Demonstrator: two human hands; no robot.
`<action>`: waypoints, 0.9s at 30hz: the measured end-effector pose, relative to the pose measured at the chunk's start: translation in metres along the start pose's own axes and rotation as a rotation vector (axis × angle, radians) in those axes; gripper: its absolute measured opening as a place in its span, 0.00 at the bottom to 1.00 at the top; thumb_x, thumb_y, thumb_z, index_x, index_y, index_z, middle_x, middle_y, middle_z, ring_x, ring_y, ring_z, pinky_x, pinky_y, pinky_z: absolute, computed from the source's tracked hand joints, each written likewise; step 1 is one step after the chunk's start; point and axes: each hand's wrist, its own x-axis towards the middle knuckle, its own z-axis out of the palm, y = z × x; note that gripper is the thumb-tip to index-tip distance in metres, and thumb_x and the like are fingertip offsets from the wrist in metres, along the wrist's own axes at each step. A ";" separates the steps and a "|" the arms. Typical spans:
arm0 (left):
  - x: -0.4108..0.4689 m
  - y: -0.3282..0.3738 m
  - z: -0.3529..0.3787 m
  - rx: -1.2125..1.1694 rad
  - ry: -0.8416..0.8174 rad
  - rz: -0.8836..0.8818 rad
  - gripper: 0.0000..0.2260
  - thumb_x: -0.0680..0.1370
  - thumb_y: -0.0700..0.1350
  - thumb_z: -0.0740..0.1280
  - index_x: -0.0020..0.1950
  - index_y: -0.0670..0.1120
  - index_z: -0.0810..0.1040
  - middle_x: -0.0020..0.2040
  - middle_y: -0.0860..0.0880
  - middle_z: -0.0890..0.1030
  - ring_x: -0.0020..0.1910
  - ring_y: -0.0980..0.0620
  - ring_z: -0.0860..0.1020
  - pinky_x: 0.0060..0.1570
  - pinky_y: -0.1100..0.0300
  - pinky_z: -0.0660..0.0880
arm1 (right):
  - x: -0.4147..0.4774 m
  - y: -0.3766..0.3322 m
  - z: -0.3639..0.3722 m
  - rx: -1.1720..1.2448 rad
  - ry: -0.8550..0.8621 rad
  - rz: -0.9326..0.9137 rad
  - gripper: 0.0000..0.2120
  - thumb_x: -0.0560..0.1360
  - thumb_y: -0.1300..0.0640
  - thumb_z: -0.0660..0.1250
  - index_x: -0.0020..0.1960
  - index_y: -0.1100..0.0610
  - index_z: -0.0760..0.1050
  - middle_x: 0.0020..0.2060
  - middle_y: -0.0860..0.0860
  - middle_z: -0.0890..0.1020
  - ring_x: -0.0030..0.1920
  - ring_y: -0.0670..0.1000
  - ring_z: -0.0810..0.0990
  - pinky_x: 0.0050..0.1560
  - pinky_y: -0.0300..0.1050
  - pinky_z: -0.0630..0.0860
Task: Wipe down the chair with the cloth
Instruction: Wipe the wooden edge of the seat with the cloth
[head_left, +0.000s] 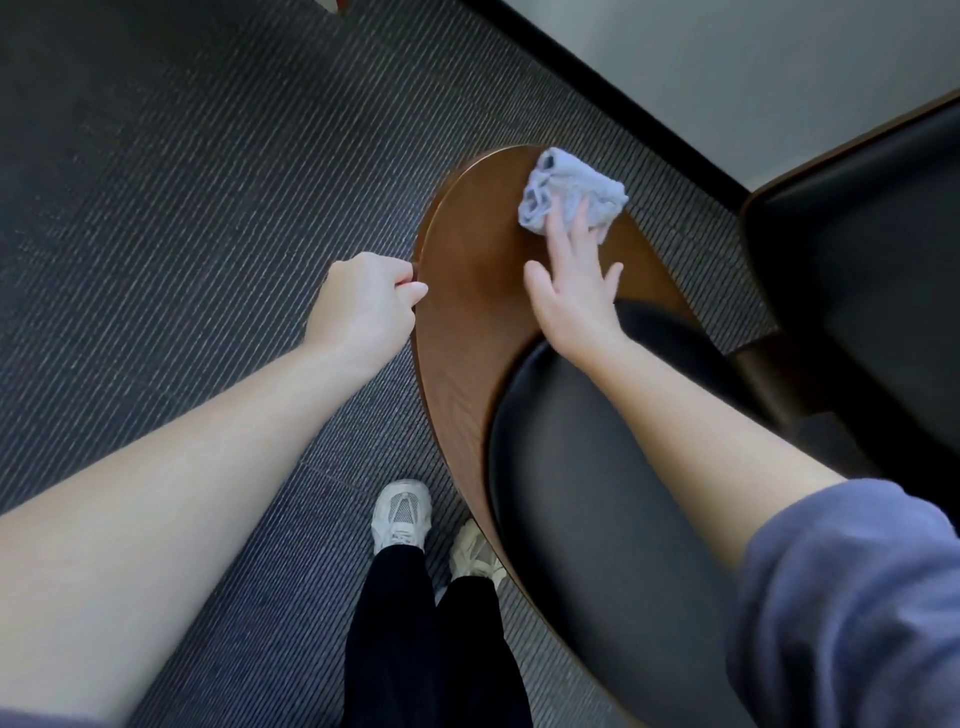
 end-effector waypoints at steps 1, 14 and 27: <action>0.001 -0.001 0.000 -0.003 -0.007 0.002 0.11 0.81 0.45 0.64 0.41 0.44 0.81 0.35 0.46 0.81 0.38 0.46 0.81 0.44 0.49 0.79 | -0.004 -0.008 0.002 -0.027 0.011 -0.056 0.34 0.78 0.51 0.54 0.80 0.45 0.42 0.79 0.51 0.39 0.79 0.57 0.38 0.71 0.69 0.36; 0.014 -0.012 -0.009 -0.063 -0.123 0.097 0.12 0.80 0.42 0.66 0.40 0.36 0.80 0.36 0.43 0.83 0.34 0.56 0.83 0.42 0.62 0.77 | -0.059 0.028 0.031 -0.580 -0.071 -0.759 0.30 0.73 0.51 0.61 0.76 0.45 0.64 0.79 0.53 0.56 0.78 0.60 0.53 0.68 0.78 0.51; 0.007 -0.011 -0.006 -0.154 -0.119 0.069 0.09 0.81 0.43 0.64 0.48 0.47 0.84 0.42 0.49 0.85 0.37 0.57 0.84 0.53 0.56 0.79 | -0.088 0.064 0.025 -0.825 -0.328 -0.980 0.26 0.76 0.46 0.58 0.74 0.43 0.65 0.78 0.51 0.61 0.76 0.60 0.60 0.70 0.76 0.48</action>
